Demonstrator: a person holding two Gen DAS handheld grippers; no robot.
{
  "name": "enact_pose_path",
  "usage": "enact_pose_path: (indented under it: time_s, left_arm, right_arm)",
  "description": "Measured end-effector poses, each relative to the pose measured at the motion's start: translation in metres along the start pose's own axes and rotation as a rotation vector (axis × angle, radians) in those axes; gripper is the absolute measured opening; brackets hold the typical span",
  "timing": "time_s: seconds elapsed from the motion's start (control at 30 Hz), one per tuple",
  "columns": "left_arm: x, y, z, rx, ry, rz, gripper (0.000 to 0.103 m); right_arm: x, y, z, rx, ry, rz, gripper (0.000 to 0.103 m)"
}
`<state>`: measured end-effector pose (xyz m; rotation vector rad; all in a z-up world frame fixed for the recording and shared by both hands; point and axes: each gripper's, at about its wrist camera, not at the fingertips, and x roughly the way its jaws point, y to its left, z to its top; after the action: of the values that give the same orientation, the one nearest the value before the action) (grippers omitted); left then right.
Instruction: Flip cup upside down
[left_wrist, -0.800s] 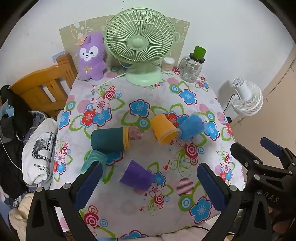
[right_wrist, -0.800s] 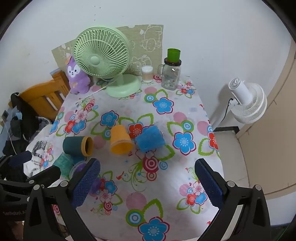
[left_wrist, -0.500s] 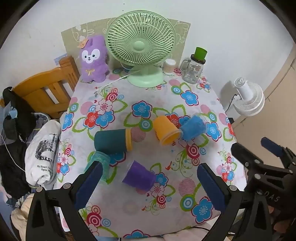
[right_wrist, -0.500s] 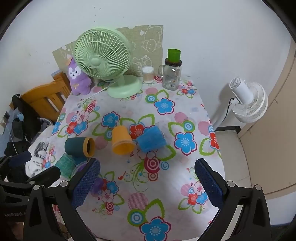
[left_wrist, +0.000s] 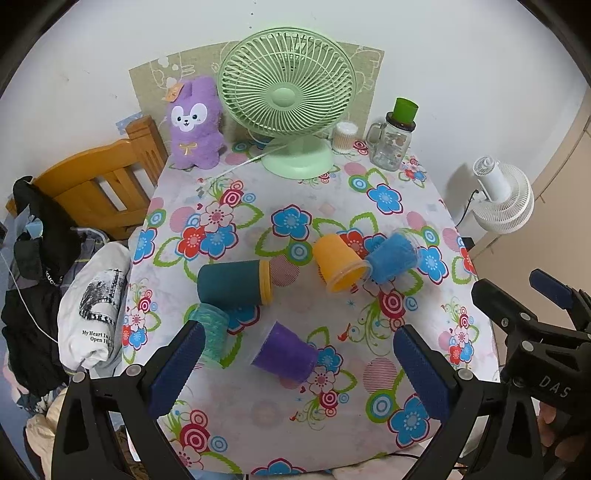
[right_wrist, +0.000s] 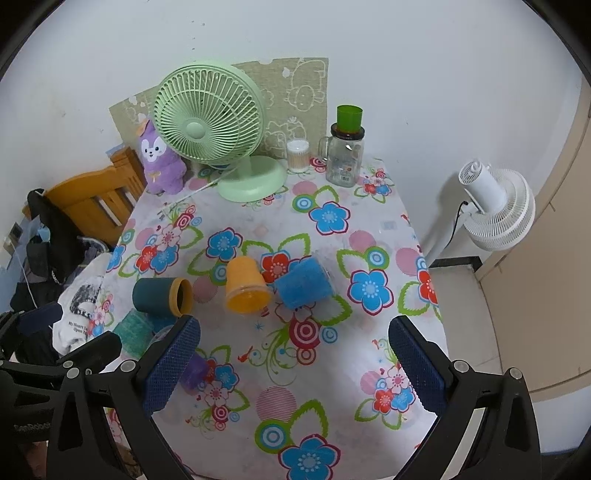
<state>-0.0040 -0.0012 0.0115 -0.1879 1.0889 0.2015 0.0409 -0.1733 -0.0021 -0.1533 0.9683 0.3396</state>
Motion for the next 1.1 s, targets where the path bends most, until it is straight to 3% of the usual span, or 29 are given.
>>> enact_pose_path:
  time_s: [1.1]
  left_arm:
    - [0.0012, -0.0018, 0.0008, 0.026, -0.007, 0.029, 0.103]
  right_arm:
    - [0.0069, -0.0006, -0.0007, 0.0, 0.022, -0.01, 0.103]
